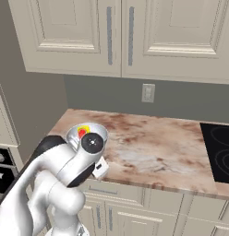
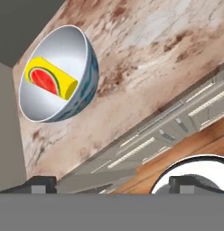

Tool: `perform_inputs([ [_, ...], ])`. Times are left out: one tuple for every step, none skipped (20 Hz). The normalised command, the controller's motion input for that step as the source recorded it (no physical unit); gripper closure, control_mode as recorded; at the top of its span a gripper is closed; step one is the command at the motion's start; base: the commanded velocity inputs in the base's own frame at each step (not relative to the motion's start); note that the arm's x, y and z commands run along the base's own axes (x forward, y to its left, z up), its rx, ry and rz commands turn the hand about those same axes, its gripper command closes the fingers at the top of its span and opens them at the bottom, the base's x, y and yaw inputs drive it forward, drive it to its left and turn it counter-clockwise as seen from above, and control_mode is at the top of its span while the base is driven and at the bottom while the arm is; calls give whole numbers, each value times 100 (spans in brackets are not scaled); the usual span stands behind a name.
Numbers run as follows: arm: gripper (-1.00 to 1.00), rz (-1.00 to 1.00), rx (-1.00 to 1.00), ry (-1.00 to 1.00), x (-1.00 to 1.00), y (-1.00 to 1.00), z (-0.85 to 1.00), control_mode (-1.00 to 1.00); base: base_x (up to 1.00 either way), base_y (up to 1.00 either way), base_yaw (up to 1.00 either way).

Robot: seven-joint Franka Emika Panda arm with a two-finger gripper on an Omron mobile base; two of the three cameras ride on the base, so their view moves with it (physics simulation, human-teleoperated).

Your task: Place the cup inside the bowl on the dining table and move the bowl to any counter.

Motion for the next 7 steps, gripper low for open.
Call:
perform_inputs([
  [-100,0,0,-4,-89,16,56,-100,0,0,0],
  [-100,0,0,-4,-89,16,60,-100,0,0,0],
  [-100,0,-1,-4,-86,16,62,-100,0,0,0],
  [-100,0,-3,-4,-86,19,66,-100,0,0,0],
  [-100,0,-3,-5,-88,19,69,-100,0,0,0],
  [-100,0,-5,-6,-89,21,73,-100,0,0,0],
  [-100,0,-5,-6,-90,24,71,-100,0,0,0],
])
